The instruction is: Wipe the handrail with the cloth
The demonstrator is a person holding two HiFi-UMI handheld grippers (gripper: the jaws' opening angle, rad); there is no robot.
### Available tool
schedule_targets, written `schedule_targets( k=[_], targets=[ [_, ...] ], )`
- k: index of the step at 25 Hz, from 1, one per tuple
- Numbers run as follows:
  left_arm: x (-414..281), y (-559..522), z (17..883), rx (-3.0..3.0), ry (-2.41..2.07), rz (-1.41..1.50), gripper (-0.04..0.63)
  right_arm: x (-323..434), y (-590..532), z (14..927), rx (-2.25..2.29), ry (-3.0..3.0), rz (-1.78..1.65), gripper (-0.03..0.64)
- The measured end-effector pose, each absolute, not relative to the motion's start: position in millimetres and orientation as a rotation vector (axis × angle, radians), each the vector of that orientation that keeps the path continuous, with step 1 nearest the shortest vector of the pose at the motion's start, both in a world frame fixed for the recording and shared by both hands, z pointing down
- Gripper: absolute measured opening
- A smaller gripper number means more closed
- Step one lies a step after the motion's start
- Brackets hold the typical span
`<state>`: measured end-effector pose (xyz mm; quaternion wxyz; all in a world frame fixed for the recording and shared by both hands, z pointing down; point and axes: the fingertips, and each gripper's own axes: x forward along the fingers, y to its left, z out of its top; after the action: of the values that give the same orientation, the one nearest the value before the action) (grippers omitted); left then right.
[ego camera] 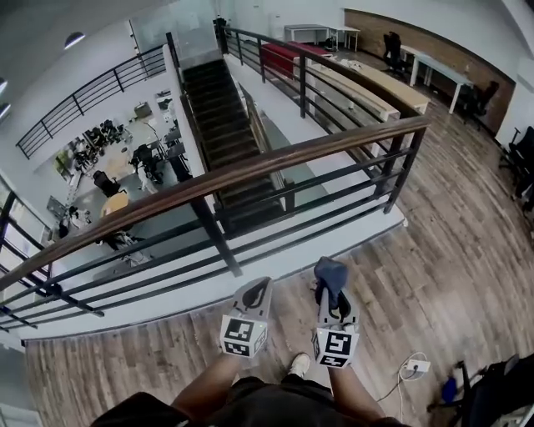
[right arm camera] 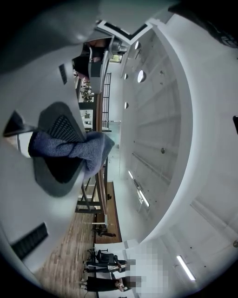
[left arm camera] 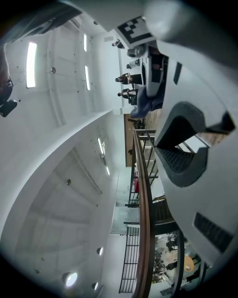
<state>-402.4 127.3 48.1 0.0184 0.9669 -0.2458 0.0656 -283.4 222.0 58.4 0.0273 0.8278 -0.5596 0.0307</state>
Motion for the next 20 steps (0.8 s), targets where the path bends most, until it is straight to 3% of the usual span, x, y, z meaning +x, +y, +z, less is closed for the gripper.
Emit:
schedule_targets(
  k=[11,20],
  targets=[
    [-322.9,74.4,38.9,2.979,-0.769,0.157,0.002,-197.9,173.5,53.4,2.575,-1.770,0.138,0.080],
    [-271.7,-22.7,47.9,2.951,-0.831,0.131,0.002,-139.1,67.2,48.0,2.480,-1.810,0.091,0.080]
  ],
)
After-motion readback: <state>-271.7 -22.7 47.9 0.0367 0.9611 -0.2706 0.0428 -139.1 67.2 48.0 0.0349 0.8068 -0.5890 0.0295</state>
